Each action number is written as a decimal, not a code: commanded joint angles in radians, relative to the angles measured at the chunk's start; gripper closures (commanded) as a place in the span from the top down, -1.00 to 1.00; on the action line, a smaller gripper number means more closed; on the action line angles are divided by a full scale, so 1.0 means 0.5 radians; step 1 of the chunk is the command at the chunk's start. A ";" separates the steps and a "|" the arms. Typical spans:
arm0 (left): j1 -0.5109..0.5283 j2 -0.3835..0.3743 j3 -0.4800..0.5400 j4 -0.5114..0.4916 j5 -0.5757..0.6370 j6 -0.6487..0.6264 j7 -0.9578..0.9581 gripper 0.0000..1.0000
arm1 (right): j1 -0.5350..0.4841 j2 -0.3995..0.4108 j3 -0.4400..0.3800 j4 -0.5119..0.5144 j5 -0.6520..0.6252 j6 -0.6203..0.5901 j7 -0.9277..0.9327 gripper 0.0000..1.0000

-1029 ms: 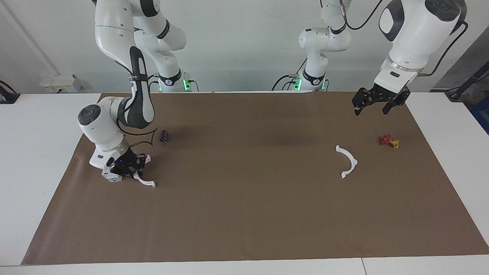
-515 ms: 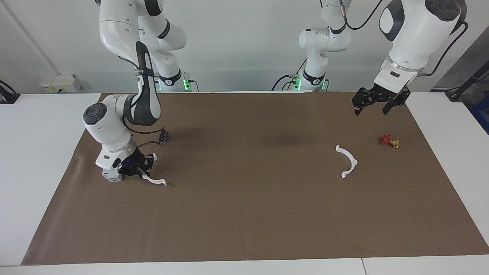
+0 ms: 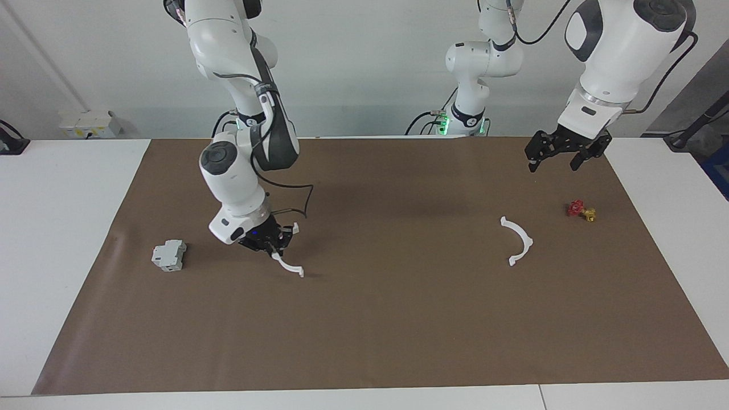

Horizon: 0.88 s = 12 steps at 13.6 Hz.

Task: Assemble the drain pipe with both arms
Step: 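Carry the half-ring toward the table center and set it down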

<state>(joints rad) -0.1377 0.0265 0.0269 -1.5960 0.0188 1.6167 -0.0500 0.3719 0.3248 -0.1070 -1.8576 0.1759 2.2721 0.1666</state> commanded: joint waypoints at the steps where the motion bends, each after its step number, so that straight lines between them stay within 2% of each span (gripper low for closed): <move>1: 0.002 -0.041 0.001 -0.036 0.015 0.022 -0.020 1.00 | 0.188 0.089 -0.010 0.134 -0.042 -0.037 0.337 -1.00; 3: 0.002 -0.044 0.001 -0.036 0.015 0.022 -0.020 1.00 | 0.329 0.209 -0.004 0.281 -0.177 -0.043 0.632 -1.00; 5: 0.002 -0.044 0.001 -0.036 0.015 0.022 -0.017 1.00 | 0.412 0.304 -0.004 0.371 -0.186 -0.031 0.777 -1.00; 7: 0.002 -0.041 0.001 -0.036 0.015 0.022 -0.020 1.00 | 0.514 0.366 -0.004 0.374 -0.180 0.021 0.835 -1.00; 12: 0.002 -0.041 0.001 -0.036 0.015 0.022 -0.020 1.00 | 0.599 0.424 -0.004 0.359 -0.186 0.098 0.934 -1.00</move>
<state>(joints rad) -0.1377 0.0265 0.0269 -1.5960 0.0188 1.6167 -0.0500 0.6508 0.5229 -0.1051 -1.6971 0.0961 2.3184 0.6080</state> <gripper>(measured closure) 0.000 0.793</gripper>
